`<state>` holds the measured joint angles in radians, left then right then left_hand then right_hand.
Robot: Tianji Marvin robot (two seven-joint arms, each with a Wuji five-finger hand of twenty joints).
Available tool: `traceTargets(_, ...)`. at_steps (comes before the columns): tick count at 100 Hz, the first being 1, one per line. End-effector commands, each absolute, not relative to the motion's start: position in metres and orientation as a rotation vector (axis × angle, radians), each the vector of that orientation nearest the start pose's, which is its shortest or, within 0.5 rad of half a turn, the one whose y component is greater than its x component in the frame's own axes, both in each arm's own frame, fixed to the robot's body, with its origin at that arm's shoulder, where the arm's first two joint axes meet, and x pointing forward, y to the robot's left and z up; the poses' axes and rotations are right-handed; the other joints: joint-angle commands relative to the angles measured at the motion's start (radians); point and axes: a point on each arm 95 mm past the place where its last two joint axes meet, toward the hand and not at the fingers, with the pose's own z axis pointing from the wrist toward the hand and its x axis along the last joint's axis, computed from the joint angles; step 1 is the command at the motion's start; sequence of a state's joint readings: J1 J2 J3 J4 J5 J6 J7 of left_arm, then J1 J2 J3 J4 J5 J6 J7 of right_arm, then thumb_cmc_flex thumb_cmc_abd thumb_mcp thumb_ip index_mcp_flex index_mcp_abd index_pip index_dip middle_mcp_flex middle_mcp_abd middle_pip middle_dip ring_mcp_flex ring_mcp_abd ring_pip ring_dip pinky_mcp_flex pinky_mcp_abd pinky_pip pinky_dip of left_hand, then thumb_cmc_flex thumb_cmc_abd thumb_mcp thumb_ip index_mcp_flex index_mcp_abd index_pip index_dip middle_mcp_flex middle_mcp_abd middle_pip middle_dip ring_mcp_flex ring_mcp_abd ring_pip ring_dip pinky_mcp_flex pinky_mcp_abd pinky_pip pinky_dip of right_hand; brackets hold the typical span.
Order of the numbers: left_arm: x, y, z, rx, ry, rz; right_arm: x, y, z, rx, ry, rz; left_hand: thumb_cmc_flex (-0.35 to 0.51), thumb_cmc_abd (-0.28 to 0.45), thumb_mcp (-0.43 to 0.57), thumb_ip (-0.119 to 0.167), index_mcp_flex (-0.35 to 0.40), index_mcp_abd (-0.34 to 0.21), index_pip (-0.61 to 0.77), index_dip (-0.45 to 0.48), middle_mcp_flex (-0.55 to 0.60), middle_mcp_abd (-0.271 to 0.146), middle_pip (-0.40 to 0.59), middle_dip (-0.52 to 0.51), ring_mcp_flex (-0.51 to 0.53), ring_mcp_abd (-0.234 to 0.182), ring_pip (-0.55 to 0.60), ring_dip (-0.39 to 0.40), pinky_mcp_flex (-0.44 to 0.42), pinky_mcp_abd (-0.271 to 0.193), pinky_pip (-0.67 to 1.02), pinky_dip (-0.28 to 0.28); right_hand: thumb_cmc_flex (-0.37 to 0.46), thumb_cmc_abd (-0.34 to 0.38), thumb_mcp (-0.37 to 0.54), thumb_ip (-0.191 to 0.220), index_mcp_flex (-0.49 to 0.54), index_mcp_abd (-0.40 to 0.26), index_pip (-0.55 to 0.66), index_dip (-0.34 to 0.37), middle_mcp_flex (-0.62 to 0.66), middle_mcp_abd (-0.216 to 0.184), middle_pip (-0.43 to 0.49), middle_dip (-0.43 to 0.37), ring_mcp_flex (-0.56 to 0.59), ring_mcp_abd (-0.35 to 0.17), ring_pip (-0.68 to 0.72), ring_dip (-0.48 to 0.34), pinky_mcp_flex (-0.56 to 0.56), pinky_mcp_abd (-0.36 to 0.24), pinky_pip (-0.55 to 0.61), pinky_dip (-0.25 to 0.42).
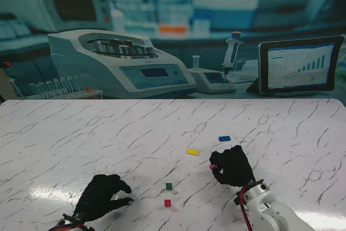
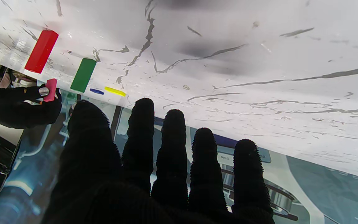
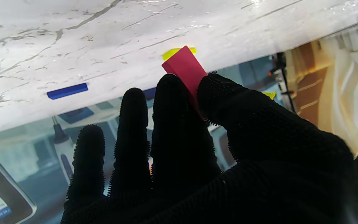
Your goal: Arrange dominoes in a row
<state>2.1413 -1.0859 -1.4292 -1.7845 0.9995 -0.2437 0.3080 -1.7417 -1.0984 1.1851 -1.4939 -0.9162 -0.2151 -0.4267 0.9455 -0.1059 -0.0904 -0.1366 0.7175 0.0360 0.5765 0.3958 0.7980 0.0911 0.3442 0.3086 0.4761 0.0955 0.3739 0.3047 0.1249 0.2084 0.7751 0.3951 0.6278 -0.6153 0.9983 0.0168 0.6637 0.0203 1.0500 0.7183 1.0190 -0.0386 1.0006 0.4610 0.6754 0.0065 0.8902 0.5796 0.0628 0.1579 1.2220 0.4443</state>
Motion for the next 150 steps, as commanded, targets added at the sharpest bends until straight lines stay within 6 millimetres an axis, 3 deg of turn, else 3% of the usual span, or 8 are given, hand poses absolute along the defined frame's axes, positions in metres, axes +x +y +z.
traceTargets(1,0.231,0.029,-0.380,-1.314,1.476,-1.679,0.324,0.009,-0.389,1.244,1.339,1.797,-0.025,0.010,0.007,0.007,0.009,-0.013,0.006,0.012,0.016,-0.018,0.014,0.012,0.020,-0.014,0.006,0.011,-0.009,0.019,0.029,0.016,-0.018,0.011,0.045,0.072,-0.030,0.043,0.071,0.000,0.050,-0.035,-0.002,-0.034,0.033,-0.018,-0.014,-0.016,0.001,-0.027,0.029,-0.008)
traceTargets(22,0.230,0.030,-0.380,-1.306,1.476,-1.681,0.323,0.024,-0.388,1.262,1.347,1.837,-0.027,0.010,0.008,0.008,0.009,-0.015,0.005,0.012,0.015,-0.020,0.013,0.012,0.018,-0.016,0.004,0.010,-0.009,0.018,0.028,0.016,-0.034,0.019,0.081,0.146,-0.064,0.047,0.141,-0.019,0.045,-0.038,-0.003,-0.076,0.044,-0.015,-0.021,-0.025,0.016,-0.026,0.040,-0.004)
traceTargets(40,0.229,0.031,-0.380,-1.299,1.479,-1.683,0.323,0.041,-0.384,1.245,1.365,1.858,-0.030,0.013,0.009,0.009,0.009,-0.013,0.004,0.012,0.014,-0.019,0.012,0.012,0.016,-0.016,0.003,0.009,-0.010,0.016,0.027,0.015,-0.033,0.025,0.076,0.162,-0.076,0.042,0.149,-0.022,0.037,-0.038,-0.006,-0.081,0.042,-0.012,-0.029,-0.029,0.020,-0.024,0.042,-0.003)
traceTargets(91,0.226,0.034,-0.379,-1.293,1.478,-1.684,0.332,0.094,-0.383,1.224,1.452,1.875,-0.032,0.014,0.010,0.010,0.010,-0.012,0.002,0.013,0.014,-0.018,0.012,0.012,0.015,-0.015,0.004,0.008,-0.009,0.014,0.024,0.013,0.014,0.053,-0.009,0.090,-0.084,0.049,0.122,-0.058,0.020,-0.016,-0.056,-0.091,0.017,-0.019,-0.051,-0.036,0.008,-0.038,0.034,-0.006)
traceTargets(150,0.224,0.037,-0.379,-1.307,1.466,-1.683,0.346,0.122,-0.401,1.288,1.481,1.872,-0.029,0.013,0.010,0.009,0.011,-0.012,0.002,0.014,0.014,-0.016,0.012,0.012,0.015,-0.016,0.005,0.007,-0.009,0.014,0.023,0.013,0.064,0.100,-0.091,0.017,-0.093,0.062,0.087,-0.076,0.012,0.009,-0.110,-0.103,-0.008,-0.021,-0.051,-0.035,-0.005,-0.052,0.030,-0.009)
